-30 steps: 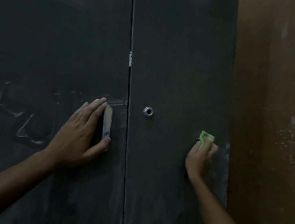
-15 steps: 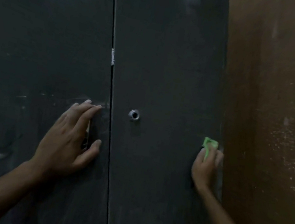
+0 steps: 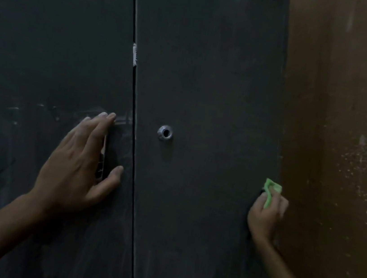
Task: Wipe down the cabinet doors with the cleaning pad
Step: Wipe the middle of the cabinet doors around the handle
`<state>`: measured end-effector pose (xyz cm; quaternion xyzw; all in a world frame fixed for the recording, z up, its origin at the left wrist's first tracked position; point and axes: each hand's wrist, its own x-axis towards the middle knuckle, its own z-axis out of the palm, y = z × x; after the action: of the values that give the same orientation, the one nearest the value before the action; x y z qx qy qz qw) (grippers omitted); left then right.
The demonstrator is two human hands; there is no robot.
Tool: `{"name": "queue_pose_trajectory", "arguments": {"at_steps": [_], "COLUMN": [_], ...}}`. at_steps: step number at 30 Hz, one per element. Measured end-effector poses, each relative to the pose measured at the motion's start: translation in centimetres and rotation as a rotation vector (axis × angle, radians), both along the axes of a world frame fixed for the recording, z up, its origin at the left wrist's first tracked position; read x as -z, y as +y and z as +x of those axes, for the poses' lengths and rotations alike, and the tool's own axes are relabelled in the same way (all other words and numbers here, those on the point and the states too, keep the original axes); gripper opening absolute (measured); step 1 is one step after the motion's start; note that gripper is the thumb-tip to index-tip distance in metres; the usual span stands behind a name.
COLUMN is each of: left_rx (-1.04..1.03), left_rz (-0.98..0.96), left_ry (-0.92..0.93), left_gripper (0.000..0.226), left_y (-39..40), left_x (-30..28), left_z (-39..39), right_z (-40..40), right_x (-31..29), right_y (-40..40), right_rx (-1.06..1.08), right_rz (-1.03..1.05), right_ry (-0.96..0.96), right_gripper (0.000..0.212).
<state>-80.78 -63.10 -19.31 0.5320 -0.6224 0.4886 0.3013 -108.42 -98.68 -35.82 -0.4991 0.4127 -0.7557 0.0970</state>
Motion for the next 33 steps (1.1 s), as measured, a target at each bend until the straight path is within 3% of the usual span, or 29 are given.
{"name": "queue_pose_trajectory", "arguments": {"at_steps": [4,7,9,12,17,19,21,24,25,29,31,33], "left_rx": [-0.01,-0.012,-0.009,-0.011,-0.017,-0.017,-0.011,-0.002,-0.002,-0.007,-0.015,-0.021], "left_rz": [0.009,0.009,0.004,0.0,-0.024,-0.03,-0.033,-0.032,-0.034,-0.035,-0.023,-0.018], "left_ry": [0.007,0.005,0.0,-0.004,-0.009,-0.012,-0.016,-0.027,-0.032,-0.037,-0.034,-0.04], "left_gripper": [0.093,0.094,0.095,0.095,0.092,0.091,0.09,0.089,0.089,0.087,0.087,0.087], "left_y": [0.0,0.0,-0.1,0.1,0.0,0.0,0.0,0.1,0.1,0.1,0.0,0.0], "left_x": [0.0,0.0,0.0,0.0,0.0,0.1,0.0,0.0,0.0,0.1,0.1,0.1], "left_z": [-0.1,-0.2,0.0,0.1,-0.2,-0.1,0.0,0.1,0.0,-0.2,-0.1,0.0], "right_z": [-3.3,-0.2,3.0,3.8,2.6,4.5,6.6,6.2,5.5,2.6,3.7,6.1], "right_x": [-4.3,-5.9,-1.9,4.1,-2.8,-3.0,1.0,6.5,6.2,-1.5,-3.6,-1.1], "right_y": [-2.9,1.0,4.7,7.8,5.0,7.5,10.1,11.0,9.9,4.9,5.9,8.7], "right_rx": [-0.097,-0.053,-0.129,-0.145,-0.143,-0.116,-0.14,-0.126,-0.093,-0.074,-0.051,-0.055], "right_rz": [0.335,0.073,-0.133,-0.192,0.234,0.085,-0.107,-0.135,-0.106,0.264,0.232,-0.018], "right_ry": [-0.278,-0.09,0.074,0.243,-0.227,-0.148,0.089,0.29,0.254,-0.189,-0.163,0.006], "right_gripper": [0.032,0.03,0.031,0.029,0.031,0.03,0.03,0.031,0.029,0.029,0.029,0.031]}}
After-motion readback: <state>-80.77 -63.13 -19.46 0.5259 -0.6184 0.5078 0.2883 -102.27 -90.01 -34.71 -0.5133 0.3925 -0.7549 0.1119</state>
